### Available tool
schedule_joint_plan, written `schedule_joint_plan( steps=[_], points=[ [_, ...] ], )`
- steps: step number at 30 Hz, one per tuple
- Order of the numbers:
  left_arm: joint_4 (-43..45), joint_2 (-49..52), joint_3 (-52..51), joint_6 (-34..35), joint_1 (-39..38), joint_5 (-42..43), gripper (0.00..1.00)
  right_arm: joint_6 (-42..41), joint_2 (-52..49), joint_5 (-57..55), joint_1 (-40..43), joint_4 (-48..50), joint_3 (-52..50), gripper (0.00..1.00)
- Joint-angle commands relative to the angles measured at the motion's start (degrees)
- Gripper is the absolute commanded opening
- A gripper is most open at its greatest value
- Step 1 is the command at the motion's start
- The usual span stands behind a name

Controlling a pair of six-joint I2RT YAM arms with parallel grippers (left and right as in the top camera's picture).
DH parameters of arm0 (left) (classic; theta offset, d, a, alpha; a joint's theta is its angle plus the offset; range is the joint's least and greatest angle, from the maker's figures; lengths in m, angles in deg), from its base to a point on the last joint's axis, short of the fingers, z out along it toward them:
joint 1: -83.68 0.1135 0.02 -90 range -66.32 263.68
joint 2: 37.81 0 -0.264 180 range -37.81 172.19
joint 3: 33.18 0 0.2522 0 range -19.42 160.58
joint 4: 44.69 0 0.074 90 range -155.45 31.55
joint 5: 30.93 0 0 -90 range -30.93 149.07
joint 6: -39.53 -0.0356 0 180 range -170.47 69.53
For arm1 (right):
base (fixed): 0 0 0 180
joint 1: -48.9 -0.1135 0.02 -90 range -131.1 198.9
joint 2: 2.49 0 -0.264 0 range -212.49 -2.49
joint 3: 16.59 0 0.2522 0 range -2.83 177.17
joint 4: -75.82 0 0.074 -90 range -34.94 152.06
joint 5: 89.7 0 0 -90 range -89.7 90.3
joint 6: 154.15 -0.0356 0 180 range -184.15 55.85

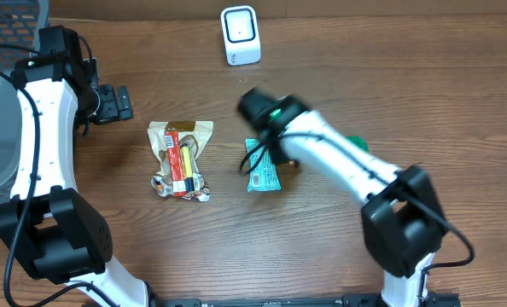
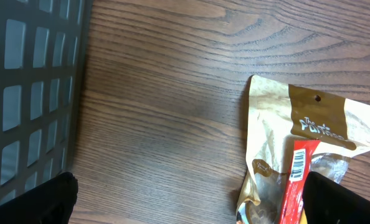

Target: Scan the item barcode

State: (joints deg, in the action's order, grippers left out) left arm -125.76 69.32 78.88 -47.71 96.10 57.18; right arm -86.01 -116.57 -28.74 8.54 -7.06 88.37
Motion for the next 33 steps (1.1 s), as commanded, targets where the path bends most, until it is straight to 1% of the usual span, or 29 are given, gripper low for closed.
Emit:
schedule_joint_plan(
  steps=[1,4,7,13,19,23,27,33],
  points=[
    [0.09,-1.07,1.18,-0.87,-0.09,0.44,1.00,-3.48,-1.22,-15.72,-3.98,-0.85,-0.50,0.04],
    [0.09,-1.07,1.18,-0.87,-0.09,0.42,1.00,-4.11,-4.76,-21.57,-6.97,-1.62,-1.11,0.04],
    [0.09,-1.07,1.18,-0.87,-0.09,0.42,1.00,-7.19,-8.35,-26.69,-7.82,-3.50,-1.14,0.04],
    [0.09,-1.07,1.18,-0.87,-0.09,0.42,1.00,-8.85,-13.14,-31.23,-7.98,-3.67,-1.14,0.04],
    [0.09,-1.07,1.18,-0.87,-0.09,0.42,1.00,-9.73,-14.12,-30.75,-9.53,-3.48,-1.14,0.04],
    [0.09,-1.07,1.18,-0.87,-0.09,0.42,1.00,-10.14,-14.19,-28.30,-9.55,-4.09,-1.16,0.04],
    [0.09,-1.07,1.18,-0.87,-0.09,0.42,1.00,-10.38,-14.21,-28.98,-9.46,-4.09,-1.16,0.04],
    [0.09,-1.07,1.18,-0.87,-0.09,0.42,1.00,-14.60,-14.23,-28.35,-9.01,-6.43,-1.20,0.04]
  ],
)
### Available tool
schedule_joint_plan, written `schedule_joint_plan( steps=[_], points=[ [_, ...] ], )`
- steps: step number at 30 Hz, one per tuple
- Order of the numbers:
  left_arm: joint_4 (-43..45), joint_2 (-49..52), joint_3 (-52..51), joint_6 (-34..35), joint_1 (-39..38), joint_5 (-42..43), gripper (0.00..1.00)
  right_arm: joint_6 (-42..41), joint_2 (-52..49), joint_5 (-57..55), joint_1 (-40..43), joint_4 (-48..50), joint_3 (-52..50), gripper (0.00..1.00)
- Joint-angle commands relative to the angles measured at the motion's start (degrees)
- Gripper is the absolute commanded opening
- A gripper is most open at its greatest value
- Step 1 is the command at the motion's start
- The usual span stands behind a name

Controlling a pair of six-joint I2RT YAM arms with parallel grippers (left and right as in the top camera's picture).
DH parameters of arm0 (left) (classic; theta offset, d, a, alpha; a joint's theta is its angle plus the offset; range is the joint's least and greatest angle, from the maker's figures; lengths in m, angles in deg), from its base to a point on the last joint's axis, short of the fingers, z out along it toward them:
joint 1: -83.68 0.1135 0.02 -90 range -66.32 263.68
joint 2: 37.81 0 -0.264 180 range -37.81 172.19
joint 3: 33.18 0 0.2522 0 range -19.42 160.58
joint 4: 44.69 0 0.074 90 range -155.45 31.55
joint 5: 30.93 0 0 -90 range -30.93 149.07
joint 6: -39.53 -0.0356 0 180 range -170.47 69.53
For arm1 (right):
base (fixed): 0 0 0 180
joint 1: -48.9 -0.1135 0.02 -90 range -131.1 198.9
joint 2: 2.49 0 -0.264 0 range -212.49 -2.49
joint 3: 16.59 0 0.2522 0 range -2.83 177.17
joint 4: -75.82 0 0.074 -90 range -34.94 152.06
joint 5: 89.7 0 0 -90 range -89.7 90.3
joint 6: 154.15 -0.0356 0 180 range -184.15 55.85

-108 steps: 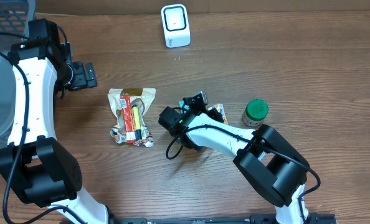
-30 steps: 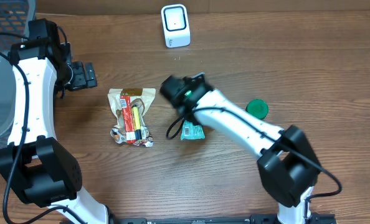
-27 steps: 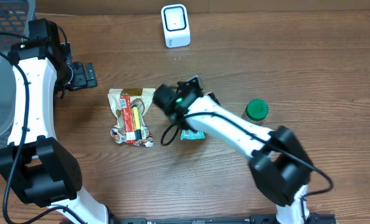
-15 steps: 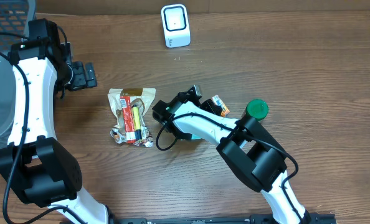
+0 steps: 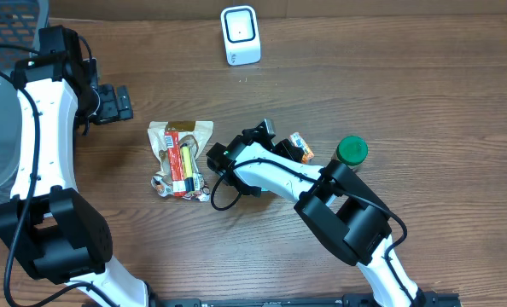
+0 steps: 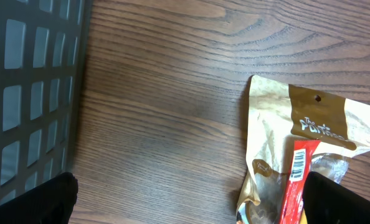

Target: Scan the item barcode

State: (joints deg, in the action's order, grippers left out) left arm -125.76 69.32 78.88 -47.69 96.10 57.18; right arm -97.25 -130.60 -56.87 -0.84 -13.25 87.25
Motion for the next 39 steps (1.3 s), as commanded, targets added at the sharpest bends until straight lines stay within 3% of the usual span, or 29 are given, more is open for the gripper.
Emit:
schedule_joint_plan(
  steps=[1,22,28,39],
  points=[
    [0.09,-1.07,1.18,-0.90,-0.09,0.42,1.00,-3.37,-0.20,0.28,0.46,-0.13,-0.09,0.04],
    [0.09,-1.07,1.18,-0.90,-0.09,0.42,1.00,-3.34,-0.22,7.34,0.74,0.85,-0.09,0.04],
    [0.09,-1.07,1.18,-0.90,-0.09,0.42,1.00,-2.89,-0.22,7.34,0.74,0.79,-0.09,0.15],
    [0.09,-1.07,1.18,-0.90,-0.09,0.42,1.00,-2.91,-0.15,7.34,0.72,-0.07,0.04,0.15]
  ],
)
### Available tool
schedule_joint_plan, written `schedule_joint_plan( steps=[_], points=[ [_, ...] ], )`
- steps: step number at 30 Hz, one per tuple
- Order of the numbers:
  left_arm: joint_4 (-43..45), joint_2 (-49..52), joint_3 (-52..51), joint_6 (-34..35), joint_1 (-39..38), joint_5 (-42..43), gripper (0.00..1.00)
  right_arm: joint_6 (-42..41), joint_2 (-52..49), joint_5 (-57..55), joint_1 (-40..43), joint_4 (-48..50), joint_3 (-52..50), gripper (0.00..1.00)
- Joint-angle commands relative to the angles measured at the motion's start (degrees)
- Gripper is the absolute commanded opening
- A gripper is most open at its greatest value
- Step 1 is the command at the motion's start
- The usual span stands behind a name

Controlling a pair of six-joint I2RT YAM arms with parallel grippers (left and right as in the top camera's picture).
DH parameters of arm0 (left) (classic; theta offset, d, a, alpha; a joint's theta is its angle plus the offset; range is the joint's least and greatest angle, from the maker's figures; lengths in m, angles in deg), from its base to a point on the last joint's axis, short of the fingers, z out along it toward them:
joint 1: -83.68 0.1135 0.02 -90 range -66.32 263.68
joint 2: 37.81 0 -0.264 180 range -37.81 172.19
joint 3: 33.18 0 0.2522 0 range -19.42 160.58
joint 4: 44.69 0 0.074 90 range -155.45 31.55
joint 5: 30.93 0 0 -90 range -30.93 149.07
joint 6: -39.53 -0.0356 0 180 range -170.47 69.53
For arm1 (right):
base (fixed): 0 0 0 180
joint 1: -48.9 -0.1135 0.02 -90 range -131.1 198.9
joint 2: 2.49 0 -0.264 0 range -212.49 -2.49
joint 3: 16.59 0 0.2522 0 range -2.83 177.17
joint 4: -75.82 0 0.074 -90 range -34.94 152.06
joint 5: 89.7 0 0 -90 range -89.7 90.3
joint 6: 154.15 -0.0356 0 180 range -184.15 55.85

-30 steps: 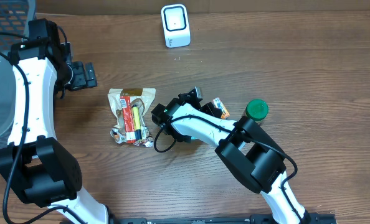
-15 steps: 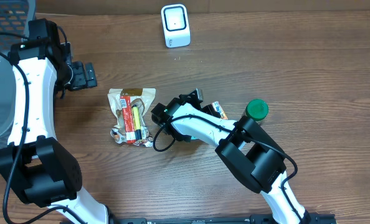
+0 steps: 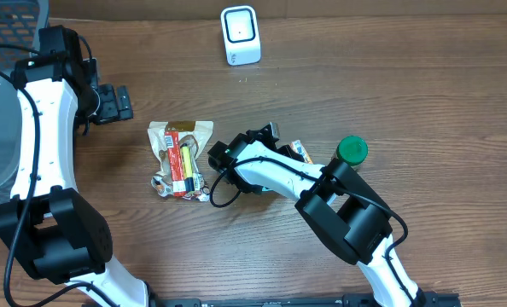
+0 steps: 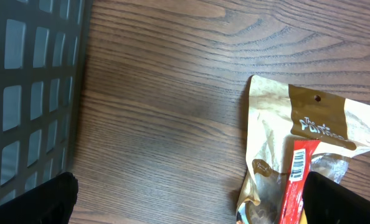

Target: Scan the item barcode

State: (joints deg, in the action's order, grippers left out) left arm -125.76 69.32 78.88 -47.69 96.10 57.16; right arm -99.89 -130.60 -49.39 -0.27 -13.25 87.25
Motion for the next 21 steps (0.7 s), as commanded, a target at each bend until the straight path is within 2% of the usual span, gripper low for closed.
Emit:
schedule_joint_plan(
  steps=[1,21],
  points=[
    [0.09,-1.07,1.18,-0.90,-0.09,0.44,1.00,-0.26,-0.15,-0.13,0.11,-0.07,0.04,0.15],
    [0.09,-1.07,1.18,-0.90,-0.09,0.44,1.00,-0.31,-0.15,3.54,-0.15,-1.36,4.94,0.15]
  ],
)
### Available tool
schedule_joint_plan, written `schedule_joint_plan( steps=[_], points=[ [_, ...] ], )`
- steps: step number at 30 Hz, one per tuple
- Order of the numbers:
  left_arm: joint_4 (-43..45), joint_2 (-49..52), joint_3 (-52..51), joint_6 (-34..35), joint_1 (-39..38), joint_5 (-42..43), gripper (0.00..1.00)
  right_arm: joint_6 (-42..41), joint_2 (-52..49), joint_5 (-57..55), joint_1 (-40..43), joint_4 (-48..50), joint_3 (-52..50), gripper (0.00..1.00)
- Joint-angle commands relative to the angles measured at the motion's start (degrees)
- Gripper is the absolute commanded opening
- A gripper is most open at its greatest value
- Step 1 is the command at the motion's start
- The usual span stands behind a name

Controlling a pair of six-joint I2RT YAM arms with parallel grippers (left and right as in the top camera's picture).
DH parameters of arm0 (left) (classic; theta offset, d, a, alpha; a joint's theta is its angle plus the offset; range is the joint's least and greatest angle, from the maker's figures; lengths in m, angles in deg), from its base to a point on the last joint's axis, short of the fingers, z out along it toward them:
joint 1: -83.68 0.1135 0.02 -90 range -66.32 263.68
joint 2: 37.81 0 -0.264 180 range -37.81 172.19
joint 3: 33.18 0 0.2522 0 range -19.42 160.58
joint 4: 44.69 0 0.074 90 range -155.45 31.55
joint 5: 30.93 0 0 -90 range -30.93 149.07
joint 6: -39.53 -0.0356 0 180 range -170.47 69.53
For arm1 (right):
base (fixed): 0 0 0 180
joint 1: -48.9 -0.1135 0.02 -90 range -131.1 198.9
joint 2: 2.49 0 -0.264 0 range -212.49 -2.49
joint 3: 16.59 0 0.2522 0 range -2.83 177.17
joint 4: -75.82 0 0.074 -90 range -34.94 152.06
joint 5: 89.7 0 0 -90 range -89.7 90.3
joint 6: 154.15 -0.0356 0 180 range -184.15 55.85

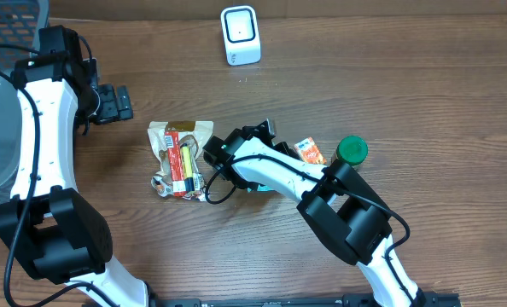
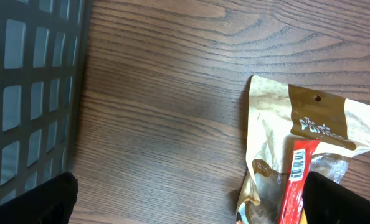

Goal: Scan the item barcode
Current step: 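Return the Kleenex pack and lower it beside the green jar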

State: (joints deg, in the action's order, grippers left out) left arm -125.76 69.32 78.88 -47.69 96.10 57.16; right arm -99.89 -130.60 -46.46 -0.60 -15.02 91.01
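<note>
The white scanner [image 1: 240,34] stands at the table's far edge. My right gripper [image 1: 259,133] is low over the table's middle, its arm folded over a teal packet [image 1: 253,188] of which only a sliver shows. Its jaws are too small to read. Right of it lies a small orange packet [image 1: 309,151]. A tan snack bag [image 1: 179,136] [image 2: 278,143] lies left of centre with a red barcoded packet [image 2: 299,168] on it. Beyond the bag's far left corner, my left gripper [image 1: 117,102] [image 2: 185,202] hovers open and empty.
A green-capped bottle [image 1: 352,150] stands right of the orange packet. A dark mesh basket [image 1: 6,21] [image 2: 23,93] and a grey bin sit at the table's left edge, close to my left arm.
My right arm's wrist has shifted slightly up and left. The orange packet now lies a little farther right and more exposed. The left arm and the snack bag have not moved.
At first my right gripper was above the teal packet, which lay in plain sight at the table's middle. Then the arm was folded low over it, hiding most of it, with the orange packet peeking out beside it. It has stayed low there with small shifts. The left gripper stayed still.
</note>
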Motion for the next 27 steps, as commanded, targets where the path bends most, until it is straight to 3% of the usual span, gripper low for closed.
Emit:
schedule_joint_plan(
  steps=[1,12,17,22,27],
  points=[
    [0.09,-1.07,1.18,-0.90,-0.09,0.44,1.00,-0.31,-0.15,1.09,0.74,0.24,1.40,0.15],
    [0.09,-1.07,1.18,-0.90,-0.09,0.44,1.00,3.65,2.43,18.18,11.89,0.46,3.98,0.05],
    [0.09,-1.07,1.18,-0.90,-0.09,0.44,1.00,6.47,4.22,21.24,16.44,1.84,4.07,0.05],
    [0.09,-1.07,1.18,-0.90,-0.09,0.44,1.00,13.44,5.68,31.87,21.20,3.98,4.07,0.11],
    [0.09,-1.07,1.18,-0.90,-0.09,0.44,1.00,13.79,5.68,35.74,25.64,3.32,4.07,0.14]
  ],
)
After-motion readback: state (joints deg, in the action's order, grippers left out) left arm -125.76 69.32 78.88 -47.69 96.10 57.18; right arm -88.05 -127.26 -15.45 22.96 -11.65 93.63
